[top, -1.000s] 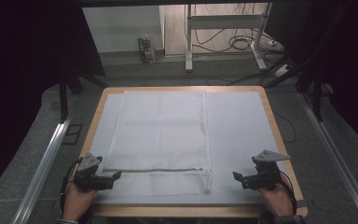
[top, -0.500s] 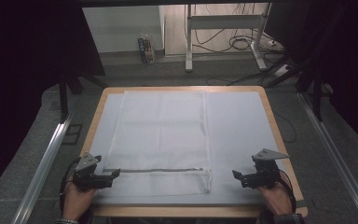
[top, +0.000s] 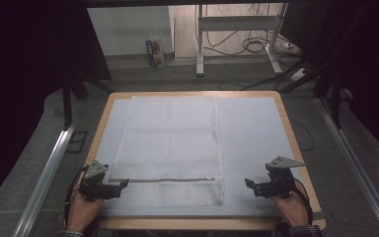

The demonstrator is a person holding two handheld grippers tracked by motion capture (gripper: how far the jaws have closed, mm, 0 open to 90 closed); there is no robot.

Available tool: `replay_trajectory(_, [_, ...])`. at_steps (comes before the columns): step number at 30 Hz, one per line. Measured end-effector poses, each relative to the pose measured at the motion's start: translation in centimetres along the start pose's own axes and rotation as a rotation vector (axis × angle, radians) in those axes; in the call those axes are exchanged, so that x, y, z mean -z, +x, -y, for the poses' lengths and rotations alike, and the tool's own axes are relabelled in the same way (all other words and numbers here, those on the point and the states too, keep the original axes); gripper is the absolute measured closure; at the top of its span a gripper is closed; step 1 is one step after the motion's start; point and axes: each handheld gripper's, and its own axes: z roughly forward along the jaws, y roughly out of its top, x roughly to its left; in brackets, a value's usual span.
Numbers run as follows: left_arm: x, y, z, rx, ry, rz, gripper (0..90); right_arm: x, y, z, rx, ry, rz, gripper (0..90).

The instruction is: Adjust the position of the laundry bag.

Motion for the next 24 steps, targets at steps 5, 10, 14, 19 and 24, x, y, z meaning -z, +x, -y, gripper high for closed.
replay_trajectory(5, [-0.2,0.1,-0.2,-0.008,0.003,-0.012,3.9,-0.4,0.2,-0.2,0.013,0.007,-0.001,0.5])
replay_trajectory(10, [-0.4,0.4,-0.4,0.008,-0.001,-0.019,4.2,-0.8,0.3,-0.6,0.038,0.011,-0.003,1.1])
replay_trajectory(14, [-0.6,0.7,-0.7,0.022,-0.008,-0.011,4.4,-1.3,0.4,-1.1,0.049,0.011,-0.010,1.6])
replay_trajectory(19, [-1.3,1.3,-1.2,0.029,0.004,-0.028,4.1,-2.2,0.3,-1.8,0.044,0.006,-0.011,2.2])
replay_trajectory(24, [-1.8,2.0,-1.7,0.040,0.002,-0.035,5.3,-3.1,0.4,-2.3,0.024,0.022,-0.007,1.4])
